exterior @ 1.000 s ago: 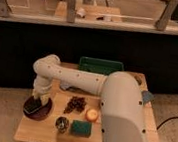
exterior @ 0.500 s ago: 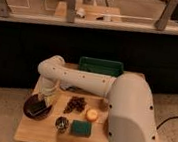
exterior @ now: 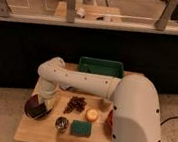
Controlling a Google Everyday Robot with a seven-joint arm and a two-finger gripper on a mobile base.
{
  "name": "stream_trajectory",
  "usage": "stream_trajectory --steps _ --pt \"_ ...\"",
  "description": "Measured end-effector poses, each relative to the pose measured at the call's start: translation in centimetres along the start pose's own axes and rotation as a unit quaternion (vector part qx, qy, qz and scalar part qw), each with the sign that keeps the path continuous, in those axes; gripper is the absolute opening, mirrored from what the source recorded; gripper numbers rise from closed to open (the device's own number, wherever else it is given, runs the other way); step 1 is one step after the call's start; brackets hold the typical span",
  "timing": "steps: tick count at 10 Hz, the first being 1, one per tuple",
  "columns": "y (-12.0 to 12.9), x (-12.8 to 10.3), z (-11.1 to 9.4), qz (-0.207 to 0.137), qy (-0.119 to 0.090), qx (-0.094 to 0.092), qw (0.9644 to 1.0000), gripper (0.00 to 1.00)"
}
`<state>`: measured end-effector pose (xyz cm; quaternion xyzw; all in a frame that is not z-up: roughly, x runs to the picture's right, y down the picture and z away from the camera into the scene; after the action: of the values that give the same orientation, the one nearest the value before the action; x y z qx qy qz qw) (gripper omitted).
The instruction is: Wipe purple bowl with eraser
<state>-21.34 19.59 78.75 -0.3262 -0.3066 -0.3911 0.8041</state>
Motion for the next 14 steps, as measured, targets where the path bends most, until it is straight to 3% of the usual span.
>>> stream_trajectory --steps 4,9,14 --pt "-0.4 -1.7 0.5 -0.020 -0.014 -0.004 0.9997 0.15" --pt "-3.2 -3.7 1.7 -0.059 -0.033 -0.001 0.9977 0.15" --pt "-5.7 -1.8 2.0 -0.062 -0.031 0.011 0.9975 0.15"
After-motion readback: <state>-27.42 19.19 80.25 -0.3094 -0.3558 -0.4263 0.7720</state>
